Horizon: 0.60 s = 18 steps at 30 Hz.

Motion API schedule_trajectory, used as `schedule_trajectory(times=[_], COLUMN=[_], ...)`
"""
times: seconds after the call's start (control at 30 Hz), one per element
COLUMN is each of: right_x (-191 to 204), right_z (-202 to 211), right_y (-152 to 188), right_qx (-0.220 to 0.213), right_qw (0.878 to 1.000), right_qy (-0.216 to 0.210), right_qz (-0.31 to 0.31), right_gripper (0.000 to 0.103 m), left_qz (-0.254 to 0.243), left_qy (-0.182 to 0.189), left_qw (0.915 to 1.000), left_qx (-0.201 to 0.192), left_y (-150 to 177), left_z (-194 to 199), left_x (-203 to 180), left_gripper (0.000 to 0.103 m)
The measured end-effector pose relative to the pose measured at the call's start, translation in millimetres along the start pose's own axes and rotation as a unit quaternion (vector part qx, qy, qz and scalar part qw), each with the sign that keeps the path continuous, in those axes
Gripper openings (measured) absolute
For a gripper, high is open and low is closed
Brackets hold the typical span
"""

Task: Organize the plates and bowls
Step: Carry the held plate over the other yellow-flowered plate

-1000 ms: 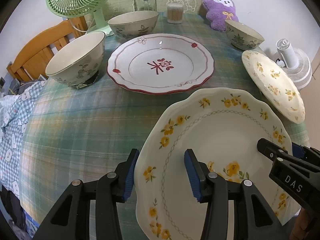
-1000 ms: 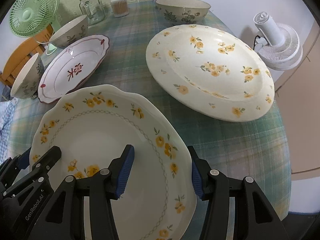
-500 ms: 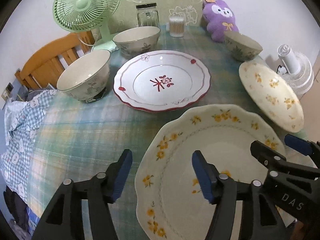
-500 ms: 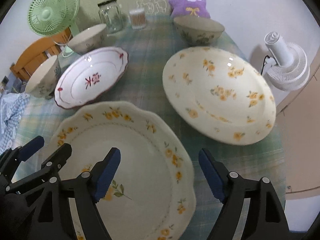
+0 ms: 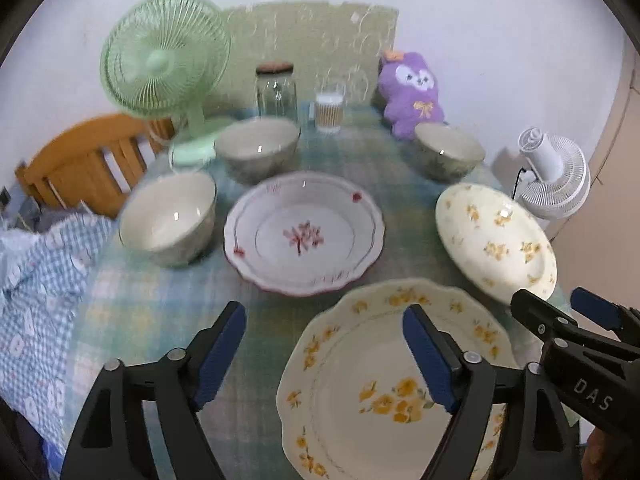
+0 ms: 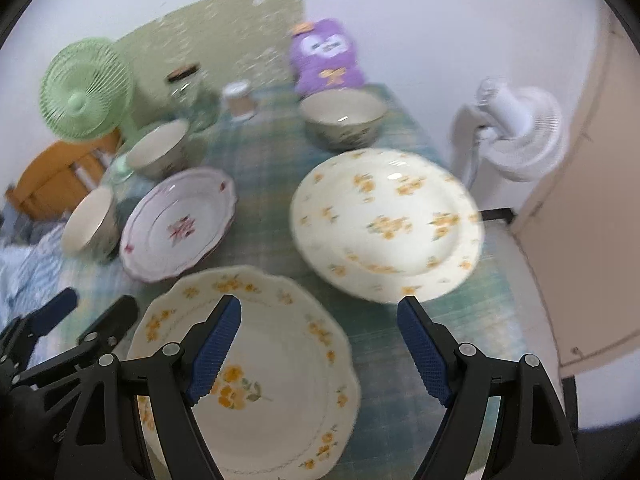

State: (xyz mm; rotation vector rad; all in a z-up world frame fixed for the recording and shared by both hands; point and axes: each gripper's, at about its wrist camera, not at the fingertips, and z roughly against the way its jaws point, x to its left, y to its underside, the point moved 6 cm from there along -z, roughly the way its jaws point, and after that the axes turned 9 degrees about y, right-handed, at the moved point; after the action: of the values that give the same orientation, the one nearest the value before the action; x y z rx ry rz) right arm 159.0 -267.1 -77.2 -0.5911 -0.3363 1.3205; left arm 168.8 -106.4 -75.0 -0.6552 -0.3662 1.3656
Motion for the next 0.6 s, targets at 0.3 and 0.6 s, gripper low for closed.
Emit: schedule_trajectory(times=[0.3,0.6], right_x=[-34,-70], right_z=[4,-24], right_y=[-22,-59], right_qx=[-0.025,-0.031], right_qw=[0.999,0.999], right_qy=[0.026,0.014], right_qz=[-0.024,-0.005], right_gripper=[0.083,0.083], left_qz=[-0.011,0.002], left_qy=[0.031,0.023], left_qw=[0.9995,0.9997], left_qx=[0.003,-0.007], left_y=[-22,-51], left_z=[-12,-39], left_x=[-29,-67], left_gripper=[0.086,0.085])
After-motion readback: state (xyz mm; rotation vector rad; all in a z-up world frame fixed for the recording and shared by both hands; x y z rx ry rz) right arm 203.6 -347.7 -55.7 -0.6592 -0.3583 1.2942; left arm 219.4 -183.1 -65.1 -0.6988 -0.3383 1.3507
